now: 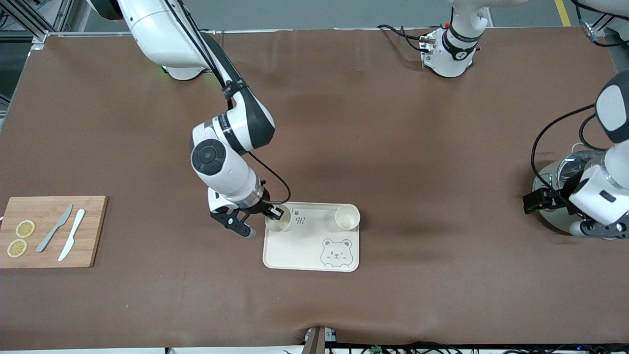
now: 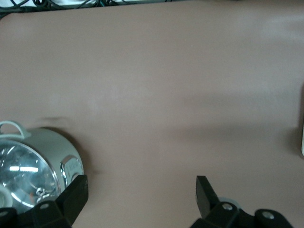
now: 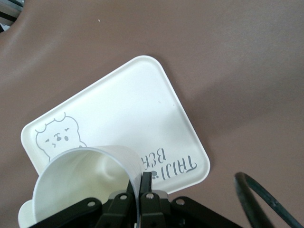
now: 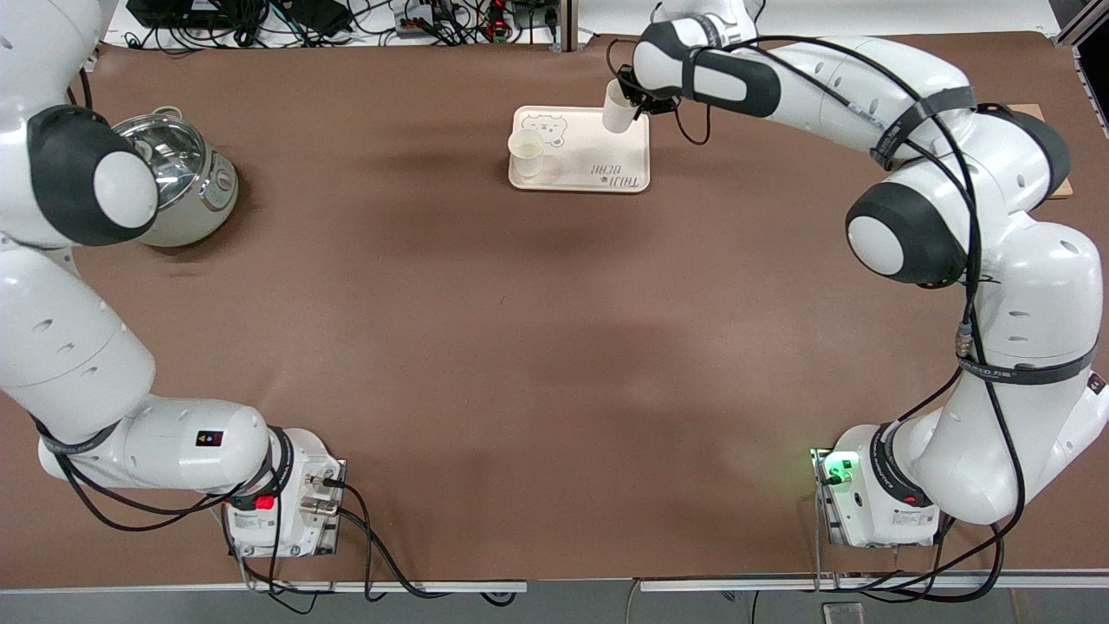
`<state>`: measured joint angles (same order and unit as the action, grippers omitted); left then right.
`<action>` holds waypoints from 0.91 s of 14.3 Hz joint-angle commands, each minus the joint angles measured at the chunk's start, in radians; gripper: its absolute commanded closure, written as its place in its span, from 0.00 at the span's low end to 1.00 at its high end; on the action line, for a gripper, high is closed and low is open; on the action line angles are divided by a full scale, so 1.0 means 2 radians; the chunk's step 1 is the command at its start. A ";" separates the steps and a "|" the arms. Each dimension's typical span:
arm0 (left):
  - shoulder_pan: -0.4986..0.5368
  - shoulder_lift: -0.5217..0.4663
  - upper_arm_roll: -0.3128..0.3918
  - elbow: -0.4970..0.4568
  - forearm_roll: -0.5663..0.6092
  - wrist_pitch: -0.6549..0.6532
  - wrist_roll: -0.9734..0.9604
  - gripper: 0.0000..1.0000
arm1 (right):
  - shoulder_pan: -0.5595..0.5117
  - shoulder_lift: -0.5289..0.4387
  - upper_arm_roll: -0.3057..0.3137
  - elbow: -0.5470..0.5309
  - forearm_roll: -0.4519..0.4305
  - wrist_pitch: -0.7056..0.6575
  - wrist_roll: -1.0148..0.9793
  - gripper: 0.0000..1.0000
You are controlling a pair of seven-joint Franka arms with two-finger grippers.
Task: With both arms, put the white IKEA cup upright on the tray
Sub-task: 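Carry the second cup with the right gripper onto the tray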
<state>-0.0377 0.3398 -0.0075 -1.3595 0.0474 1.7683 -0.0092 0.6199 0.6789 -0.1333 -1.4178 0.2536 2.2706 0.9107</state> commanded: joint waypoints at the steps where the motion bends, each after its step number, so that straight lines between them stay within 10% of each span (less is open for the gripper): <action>1: 0.005 -0.077 -0.004 -0.085 -0.014 0.016 0.008 0.00 | 0.008 0.028 -0.006 0.022 -0.012 0.020 0.022 1.00; 13: 0.004 -0.207 -0.004 -0.179 -0.042 0.004 0.007 0.00 | 0.014 0.072 -0.007 0.018 -0.047 0.073 0.049 1.00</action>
<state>-0.0378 -0.0441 -0.0092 -1.6899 -0.0131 1.7684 -0.0092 0.6337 0.8058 -0.1354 -1.4107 0.1783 2.4182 0.9741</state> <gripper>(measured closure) 0.000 0.965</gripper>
